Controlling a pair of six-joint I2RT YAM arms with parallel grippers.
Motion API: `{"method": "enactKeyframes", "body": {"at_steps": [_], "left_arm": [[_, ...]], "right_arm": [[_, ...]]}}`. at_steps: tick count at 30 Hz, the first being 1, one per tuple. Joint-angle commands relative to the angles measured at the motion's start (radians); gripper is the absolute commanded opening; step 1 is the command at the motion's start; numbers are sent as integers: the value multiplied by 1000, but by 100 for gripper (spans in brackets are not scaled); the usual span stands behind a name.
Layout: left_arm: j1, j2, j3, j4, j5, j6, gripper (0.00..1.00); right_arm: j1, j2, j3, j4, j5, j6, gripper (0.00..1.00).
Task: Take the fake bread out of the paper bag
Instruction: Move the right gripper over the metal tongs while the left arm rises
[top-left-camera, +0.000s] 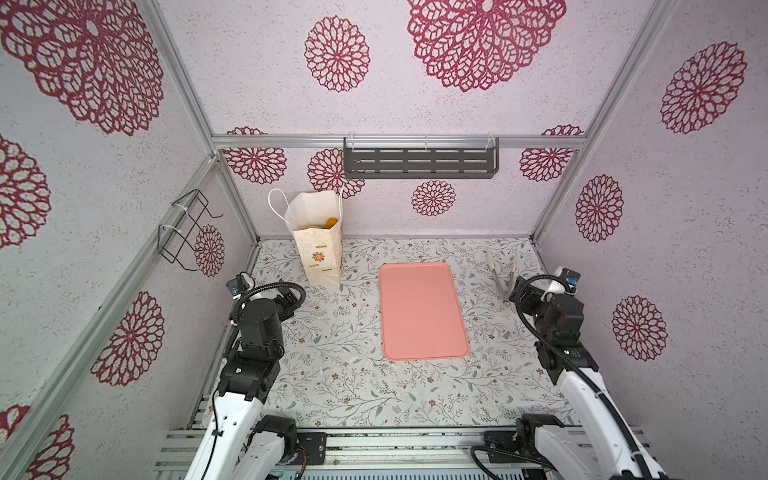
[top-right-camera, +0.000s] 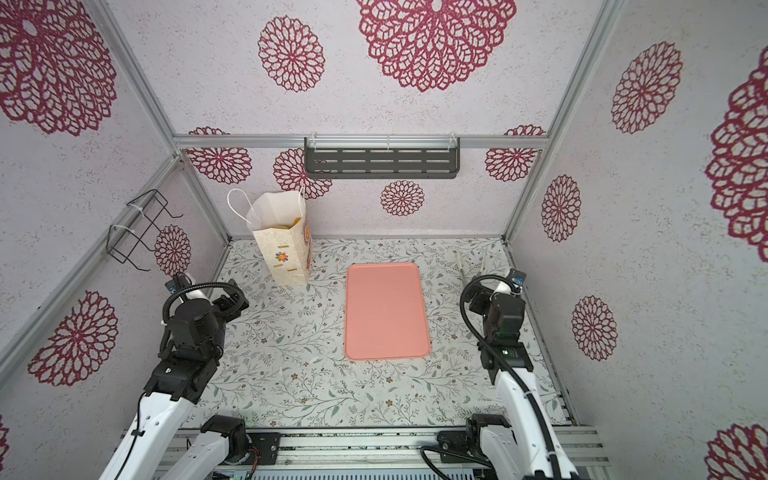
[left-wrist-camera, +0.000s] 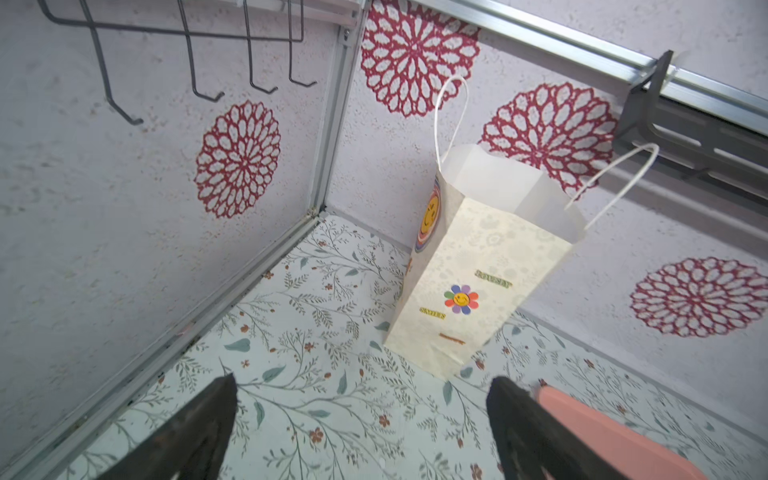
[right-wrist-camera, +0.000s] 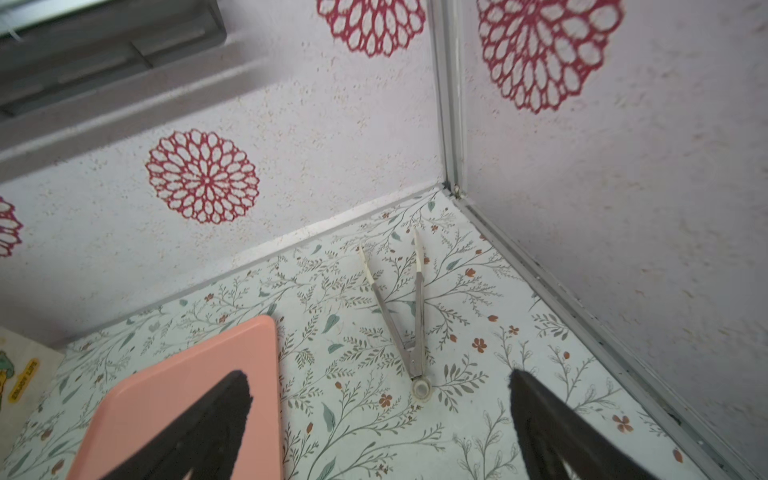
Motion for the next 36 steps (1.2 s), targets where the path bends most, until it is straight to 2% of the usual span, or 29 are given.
{"method": "enactKeyframes", "body": {"at_steps": [1, 7, 13, 18, 21, 27, 36], "left_arm": [[-2, -42, 16, -274, 183, -39, 97], [-10, -123, 12, -349, 323, 11, 97], [-26, -187, -46, -272, 374, -14, 97], [-35, -189, -57, -242, 419, -15, 97], [-54, -187, -47, -254, 421, -12, 97], [-73, -207, -50, -260, 376, -25, 97], [-85, -219, -48, -265, 354, -30, 97]], "right_arm": [[-15, 135, 83, -188, -116, -7, 99], [-70, 397, 247, -205, -157, -90, 99], [-97, 573, 335, -136, -129, -175, 99], [-123, 724, 398, -122, -161, -178, 97], [-128, 796, 422, -108, -189, -185, 95], [-128, 930, 546, -183, -173, -240, 91], [-125, 1040, 706, -269, -149, -339, 85]]}}
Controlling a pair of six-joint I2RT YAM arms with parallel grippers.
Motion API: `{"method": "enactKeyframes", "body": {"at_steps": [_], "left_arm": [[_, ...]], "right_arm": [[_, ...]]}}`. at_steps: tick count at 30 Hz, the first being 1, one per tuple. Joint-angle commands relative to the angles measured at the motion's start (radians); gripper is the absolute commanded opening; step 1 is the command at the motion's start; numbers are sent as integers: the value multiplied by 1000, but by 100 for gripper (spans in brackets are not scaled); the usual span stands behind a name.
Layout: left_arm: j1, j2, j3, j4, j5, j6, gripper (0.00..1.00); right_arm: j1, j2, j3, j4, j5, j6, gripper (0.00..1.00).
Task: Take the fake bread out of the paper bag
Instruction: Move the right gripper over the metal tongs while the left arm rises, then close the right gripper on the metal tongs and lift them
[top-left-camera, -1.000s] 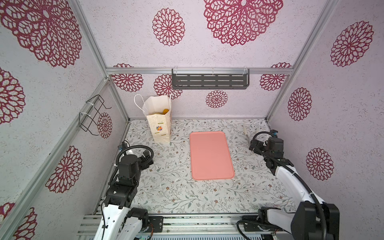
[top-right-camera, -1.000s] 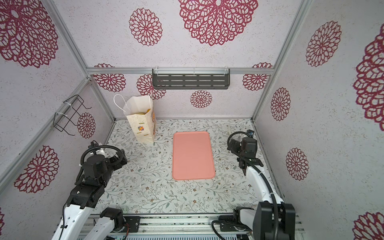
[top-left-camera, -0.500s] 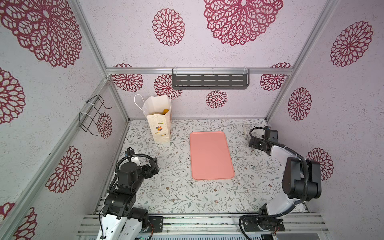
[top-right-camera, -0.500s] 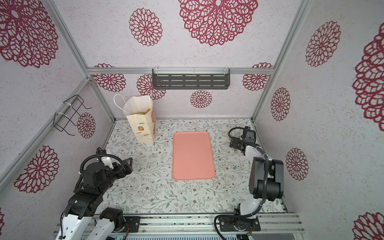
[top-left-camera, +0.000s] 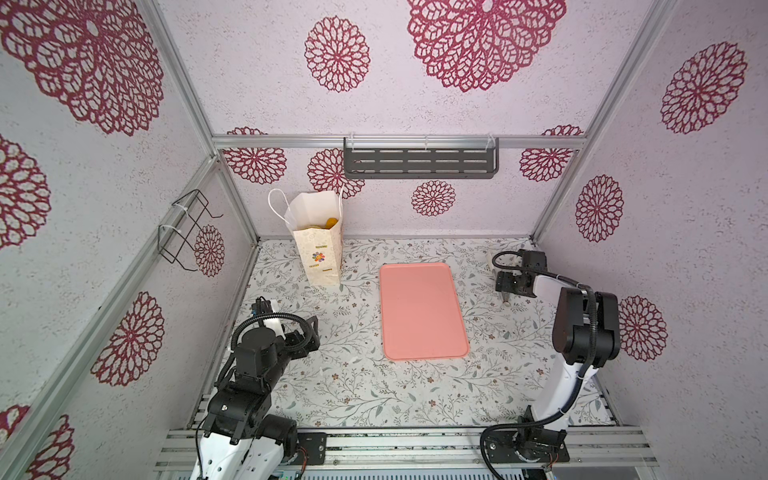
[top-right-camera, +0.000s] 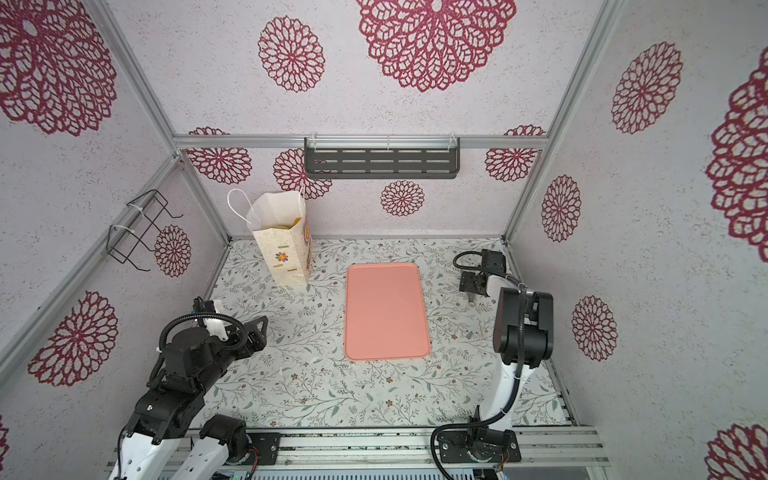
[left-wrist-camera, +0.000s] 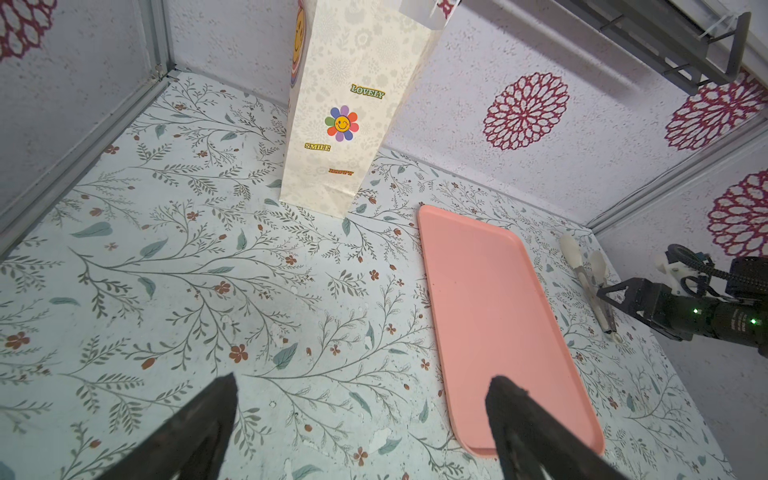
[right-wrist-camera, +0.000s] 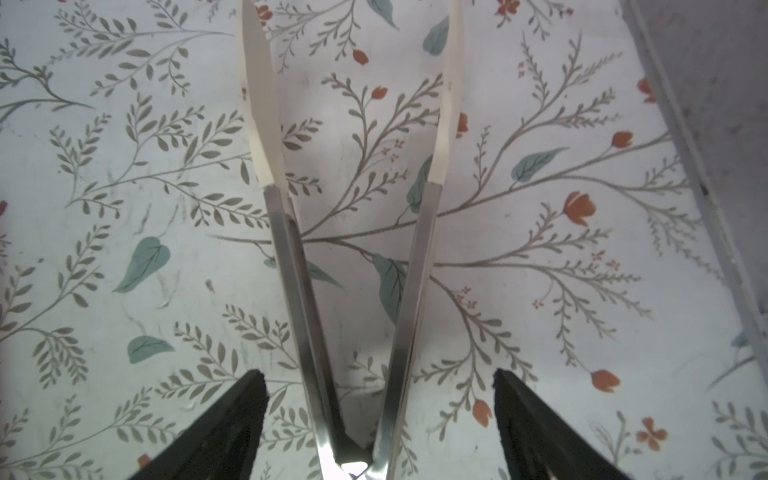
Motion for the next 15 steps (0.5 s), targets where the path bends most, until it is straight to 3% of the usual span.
{"method": "enactKeyframes", "body": {"at_steps": [1, 15], "left_arm": [[-7, -5, 11, 7, -13, -5, 97], [-7, -7, 12, 4, -35, -7, 97]], "right_arm": [[0, 27, 66, -57, 5, -64, 84], [14, 53, 42, -80, -16, -113, 72]]}}
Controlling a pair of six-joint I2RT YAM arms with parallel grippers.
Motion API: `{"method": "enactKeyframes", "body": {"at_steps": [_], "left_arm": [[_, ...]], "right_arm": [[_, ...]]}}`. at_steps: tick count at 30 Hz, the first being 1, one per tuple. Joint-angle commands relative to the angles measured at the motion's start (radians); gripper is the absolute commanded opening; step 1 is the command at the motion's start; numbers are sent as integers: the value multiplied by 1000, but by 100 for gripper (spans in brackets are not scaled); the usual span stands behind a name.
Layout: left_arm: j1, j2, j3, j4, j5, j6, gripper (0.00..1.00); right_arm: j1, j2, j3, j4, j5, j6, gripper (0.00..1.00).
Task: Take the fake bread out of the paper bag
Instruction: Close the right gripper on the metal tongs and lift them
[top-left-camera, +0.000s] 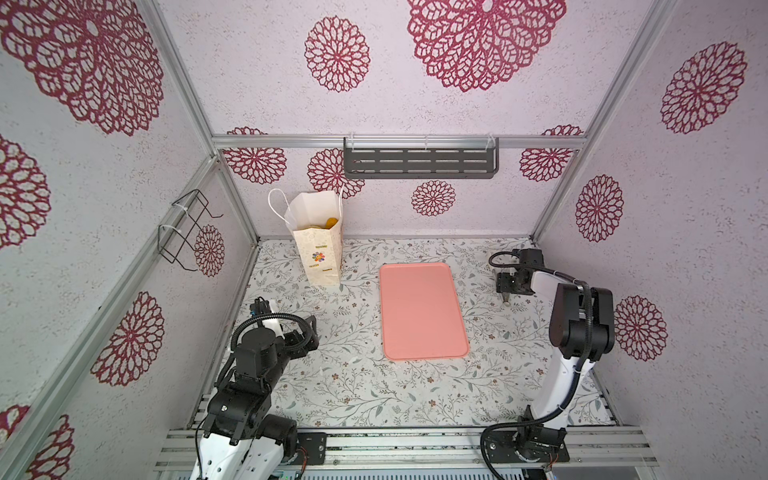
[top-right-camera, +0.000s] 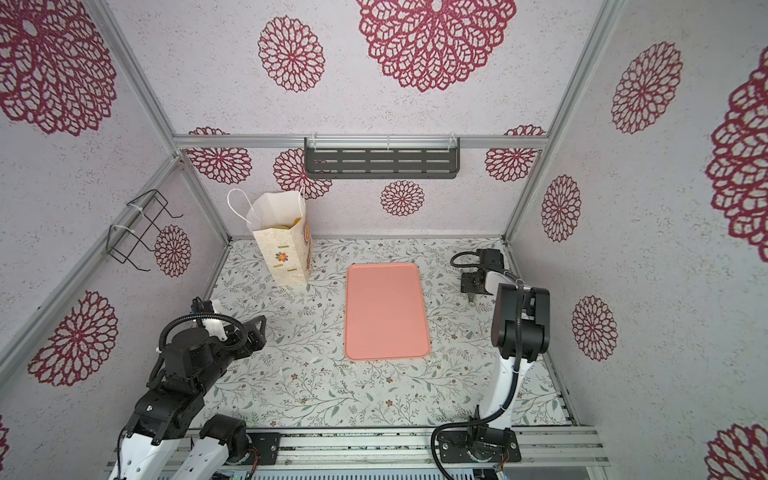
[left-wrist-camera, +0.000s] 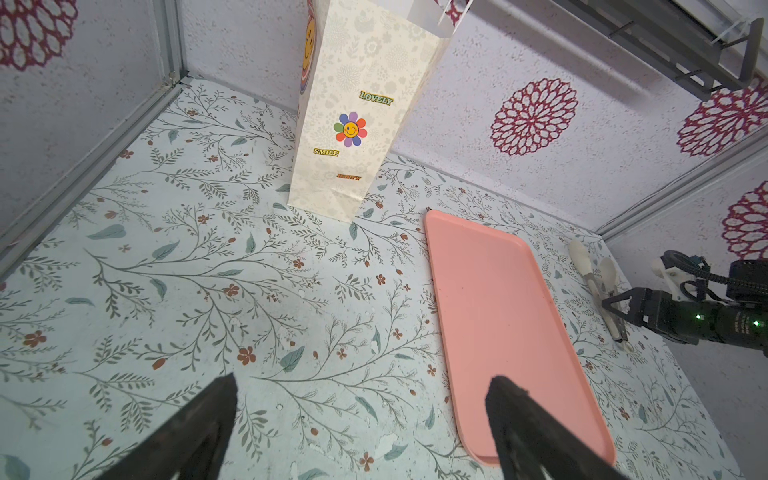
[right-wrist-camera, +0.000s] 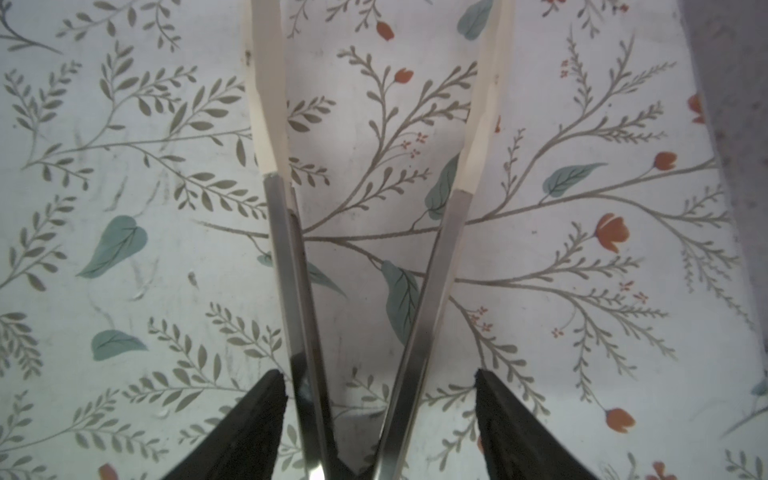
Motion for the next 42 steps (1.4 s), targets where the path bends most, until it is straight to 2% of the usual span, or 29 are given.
{"method": "enactKeyframes", "body": {"at_steps": [1, 23, 27, 30, 33, 42], "left_arm": [[-4, -4, 12, 3, -6, -8, 97], [-17, -4, 16, -7, -24, -9, 97], [-19, -7, 16, -10, -30, -8, 97], [-23, -9, 18, -12, -36, -9, 97], [-26, -15, 16, -11, -37, -10, 97], [-29, -28, 18, -12, -37, -14, 97]], "right_arm": [[6, 1, -1, -21, -15, -25, 71], [45, 65, 56, -77, 40, -28, 50], [61, 68, 51, -75, 75, -28, 38], [75, 60, 52, -100, 110, -25, 24], [91, 12, 42, -132, 138, 1, 16], [101, -225, -33, -208, 108, 94, 15]]}}
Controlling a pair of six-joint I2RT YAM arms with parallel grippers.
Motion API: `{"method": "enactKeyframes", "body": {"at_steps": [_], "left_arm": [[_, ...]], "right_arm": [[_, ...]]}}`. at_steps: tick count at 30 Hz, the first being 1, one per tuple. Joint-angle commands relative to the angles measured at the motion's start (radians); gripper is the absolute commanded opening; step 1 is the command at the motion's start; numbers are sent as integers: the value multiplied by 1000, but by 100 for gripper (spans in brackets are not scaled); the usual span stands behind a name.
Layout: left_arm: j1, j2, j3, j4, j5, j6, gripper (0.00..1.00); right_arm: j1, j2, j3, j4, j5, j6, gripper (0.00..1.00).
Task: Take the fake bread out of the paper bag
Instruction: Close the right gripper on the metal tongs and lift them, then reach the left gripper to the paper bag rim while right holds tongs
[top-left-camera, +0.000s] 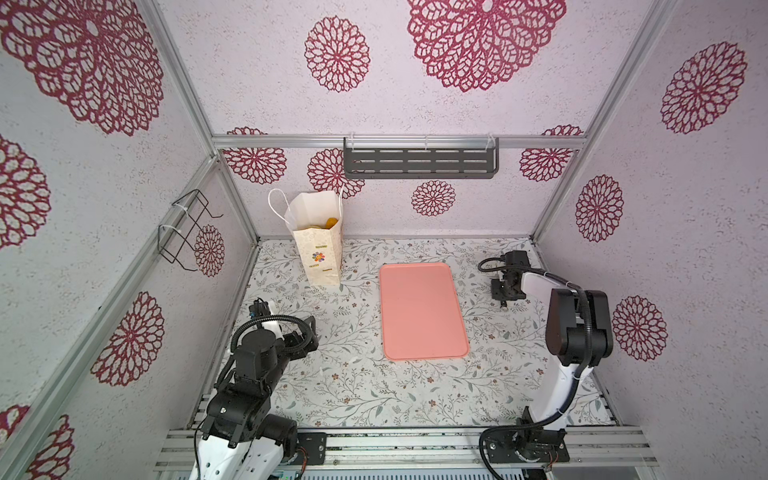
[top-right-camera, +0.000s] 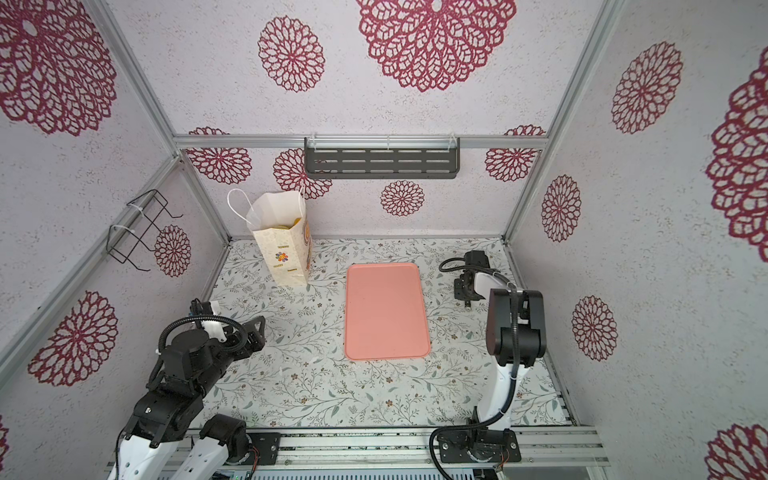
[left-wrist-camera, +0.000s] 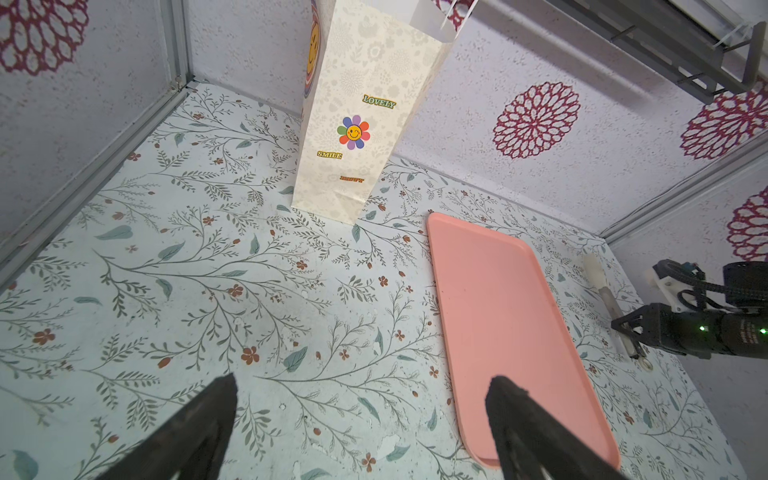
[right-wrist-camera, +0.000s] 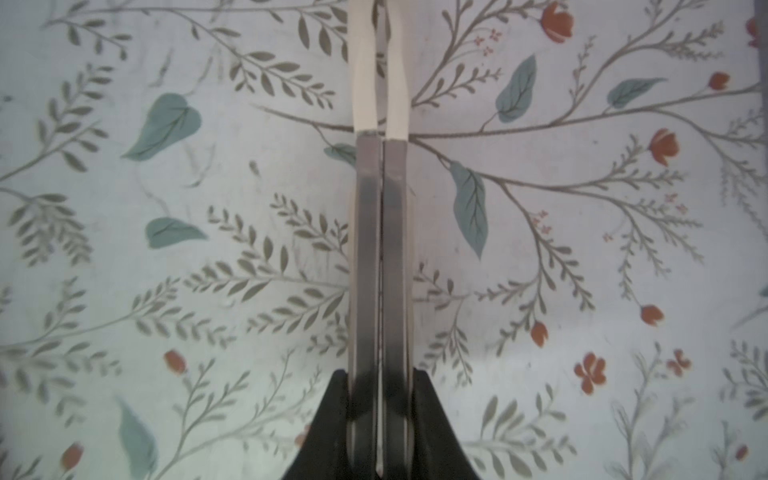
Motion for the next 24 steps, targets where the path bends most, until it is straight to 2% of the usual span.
{"method": "enactKeyframes", "body": {"at_steps": [1, 11, 24], "left_arm": [[-10, -18, 18, -4, -8, -6, 97], [-14, -40, 15, -1, -13, -9, 97], [-28, -59, 13, -2, -19, -9, 97]], "right_arm": [[3, -130, 14, -56, -10, 57, 15], [1, -249, 22, -225, -126, 124, 31], [3, -307, 61, -367, -214, 153, 38]]}}
